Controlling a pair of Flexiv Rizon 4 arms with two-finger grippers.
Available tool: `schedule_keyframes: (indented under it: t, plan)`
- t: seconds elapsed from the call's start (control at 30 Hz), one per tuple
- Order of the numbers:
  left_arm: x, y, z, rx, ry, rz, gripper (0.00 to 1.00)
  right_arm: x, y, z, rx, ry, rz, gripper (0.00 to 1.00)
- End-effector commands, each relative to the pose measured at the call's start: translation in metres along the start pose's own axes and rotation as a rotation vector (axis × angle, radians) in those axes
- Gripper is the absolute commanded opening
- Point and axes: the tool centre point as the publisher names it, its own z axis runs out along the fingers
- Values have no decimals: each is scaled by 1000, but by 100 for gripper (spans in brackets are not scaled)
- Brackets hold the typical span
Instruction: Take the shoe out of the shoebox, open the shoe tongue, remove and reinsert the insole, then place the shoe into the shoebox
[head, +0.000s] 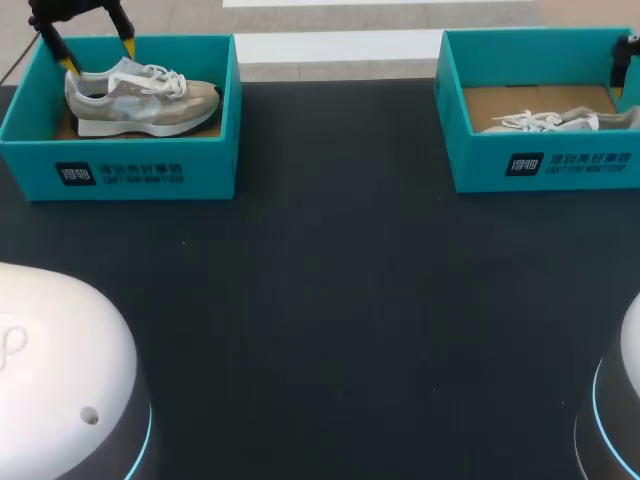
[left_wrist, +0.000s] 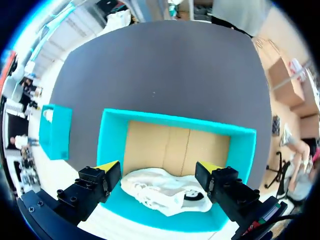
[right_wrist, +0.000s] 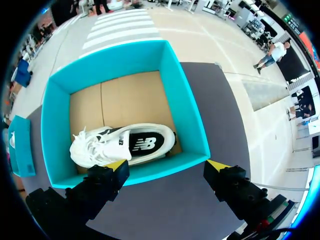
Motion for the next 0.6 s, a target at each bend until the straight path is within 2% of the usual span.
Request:
schedule_keyframes:
  t: [0.03, 0.37, 0.4, 0.43, 0.6]
  plan:
    - [-2, 5, -3, -5, 117, 217, 100, 0, 0, 0, 0, -1, 1, 100]
    - [-4, 4, 1, -3, 121, 247, 100, 0, 0, 0, 0, -1, 1, 100]
    - [-5, 5, 4, -30, 108, 225, 100, 0, 0, 0, 0, -1, 1, 100]
    - [-4, 9, 7, -89, 139, 214, 100, 0, 0, 0, 0, -1, 1, 100]
    - [-1, 35, 10, -147, 160, 198, 100, 0, 0, 0, 0, -1, 1, 100]
